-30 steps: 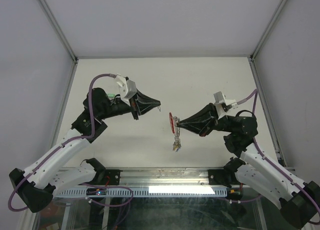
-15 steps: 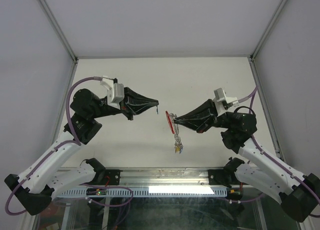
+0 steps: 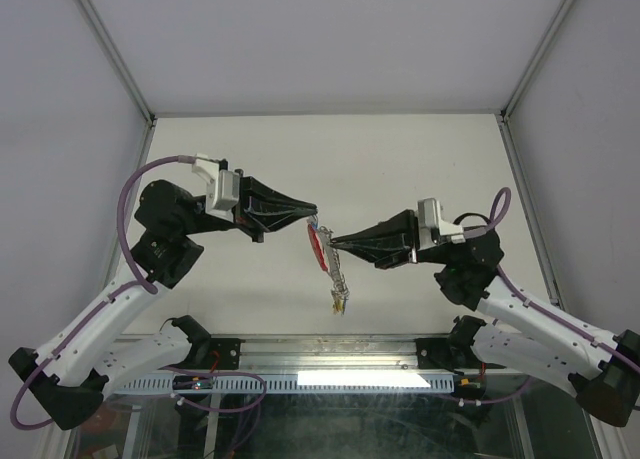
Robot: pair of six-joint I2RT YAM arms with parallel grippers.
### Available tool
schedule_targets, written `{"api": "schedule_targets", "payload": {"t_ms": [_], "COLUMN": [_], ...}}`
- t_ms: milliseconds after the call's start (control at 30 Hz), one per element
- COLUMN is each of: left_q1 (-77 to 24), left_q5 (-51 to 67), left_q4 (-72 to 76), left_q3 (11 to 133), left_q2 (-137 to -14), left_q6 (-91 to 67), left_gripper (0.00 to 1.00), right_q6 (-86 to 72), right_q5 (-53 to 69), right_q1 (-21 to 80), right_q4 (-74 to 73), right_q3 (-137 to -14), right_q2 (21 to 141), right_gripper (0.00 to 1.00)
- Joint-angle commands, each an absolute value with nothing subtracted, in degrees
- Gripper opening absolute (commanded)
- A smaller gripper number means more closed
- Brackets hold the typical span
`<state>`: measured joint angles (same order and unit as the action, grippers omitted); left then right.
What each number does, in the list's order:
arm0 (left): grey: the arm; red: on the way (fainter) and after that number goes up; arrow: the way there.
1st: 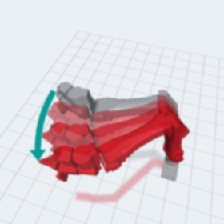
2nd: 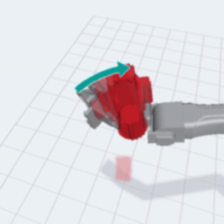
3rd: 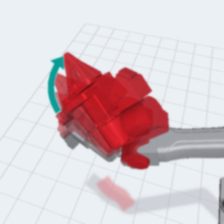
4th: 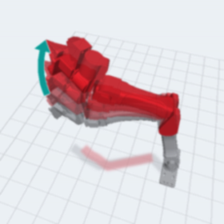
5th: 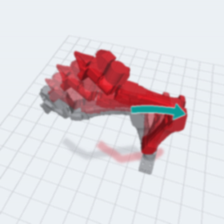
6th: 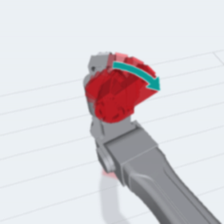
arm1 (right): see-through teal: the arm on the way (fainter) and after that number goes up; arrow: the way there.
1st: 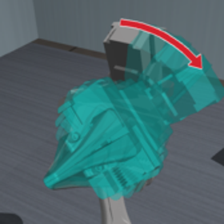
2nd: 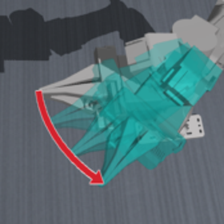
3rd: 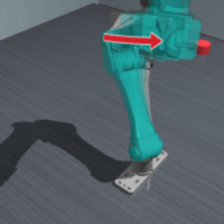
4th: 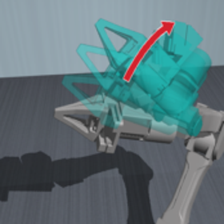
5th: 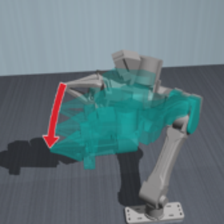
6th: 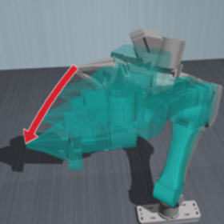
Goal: Put the keys on the keyring
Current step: Insert the key onto the keyring.
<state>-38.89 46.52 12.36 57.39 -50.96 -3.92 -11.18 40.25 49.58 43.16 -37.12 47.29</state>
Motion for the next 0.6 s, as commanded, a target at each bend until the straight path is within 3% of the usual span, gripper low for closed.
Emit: {"api": "schedule_targets", "payload": {"t_ms": [0,300,567], "left_q1": [-38.5,-38.5,-38.6], "left_q5": [48.3,48.0,48.1], "left_q4": [15.2,12.7,12.3], "left_q3": [58.9,58.6,58.1], "left_q2": [-49.3,-48.0,-47.2], "left_q6": [-4.8,-2.8,-2.1], "left_gripper": [0.0,0.0,0.0], "right_q6": [2.0,24.5,30.2], "right_q5": [39.3,44.5,47.8], "right_q1": [50.3,50.6,50.7], "right_q4": [47.5,45.9,44.0], "right_q3": [-38.5,-37.9,-38.6], "right_q2": [46.9,45.9,45.4], "right_gripper": [0.0,0.0,0.0]}}
